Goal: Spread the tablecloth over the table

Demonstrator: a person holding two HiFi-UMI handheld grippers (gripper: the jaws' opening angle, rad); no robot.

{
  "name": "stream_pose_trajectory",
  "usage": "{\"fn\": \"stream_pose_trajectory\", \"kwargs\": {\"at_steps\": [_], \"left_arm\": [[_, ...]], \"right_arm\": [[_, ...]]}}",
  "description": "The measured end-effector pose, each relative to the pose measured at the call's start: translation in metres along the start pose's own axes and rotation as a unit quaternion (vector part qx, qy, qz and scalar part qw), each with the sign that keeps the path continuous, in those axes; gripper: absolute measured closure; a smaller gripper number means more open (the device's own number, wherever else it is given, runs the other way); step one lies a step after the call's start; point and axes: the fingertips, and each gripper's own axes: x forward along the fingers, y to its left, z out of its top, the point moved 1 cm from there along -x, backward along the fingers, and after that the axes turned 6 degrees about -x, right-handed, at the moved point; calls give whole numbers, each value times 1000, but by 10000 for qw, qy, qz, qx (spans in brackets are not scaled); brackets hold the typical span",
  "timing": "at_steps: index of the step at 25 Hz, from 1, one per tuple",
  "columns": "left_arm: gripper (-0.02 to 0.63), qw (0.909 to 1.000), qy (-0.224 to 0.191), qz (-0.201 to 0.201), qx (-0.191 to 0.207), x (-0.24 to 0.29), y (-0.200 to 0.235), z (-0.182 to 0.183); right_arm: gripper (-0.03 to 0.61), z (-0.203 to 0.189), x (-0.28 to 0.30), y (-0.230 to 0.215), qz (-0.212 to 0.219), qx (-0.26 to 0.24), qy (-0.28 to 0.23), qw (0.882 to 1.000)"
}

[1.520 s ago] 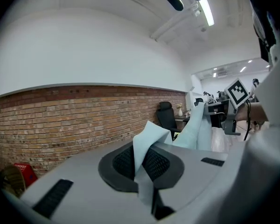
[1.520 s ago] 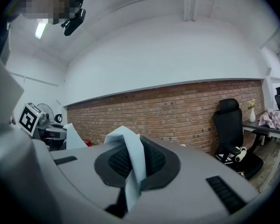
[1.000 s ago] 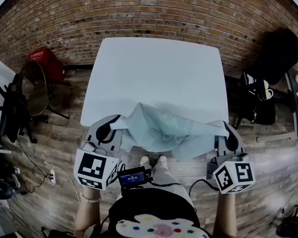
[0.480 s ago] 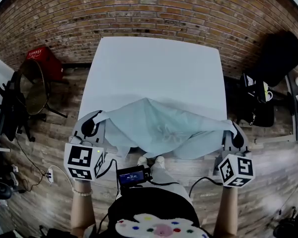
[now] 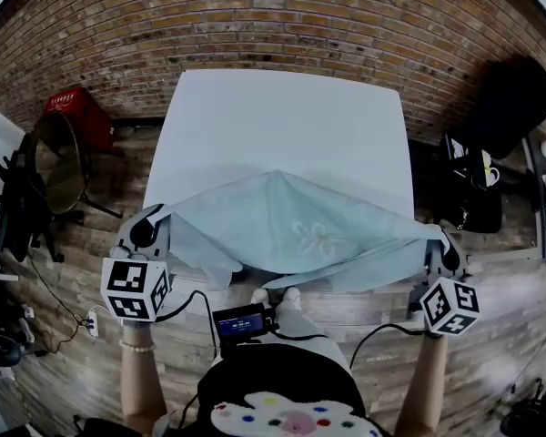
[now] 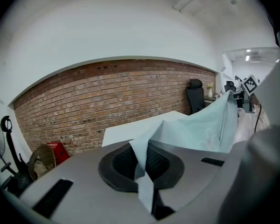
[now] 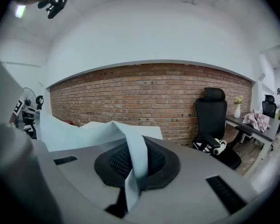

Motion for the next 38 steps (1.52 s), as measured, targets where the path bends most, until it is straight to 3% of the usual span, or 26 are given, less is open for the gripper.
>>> {"fn": "stream_pose_trajectory", "kwargs": {"at_steps": [6, 9, 15, 29, 38], "left_arm": [[599, 9993, 110, 347, 124, -4, 23, -1], [600, 9985, 130, 482, 213, -8, 32, 3], [599, 9968, 32, 748, 274, -20, 43, 14], [599, 9854, -470, 1399, 847, -25, 67, 84], [598, 9862, -308, 1456, 728, 49, 89, 91]], "right_arm": [[546, -2, -4, -36, -577, 61, 155, 9982], [546, 4, -7, -49, -702, -210, 158, 9972], [546, 22, -14, -69, -870, -274, 0, 9958], [546, 94, 21, -67, -373, -634, -652, 9952], [546, 94, 99, -68, -31, -750, -397, 9964]]}}
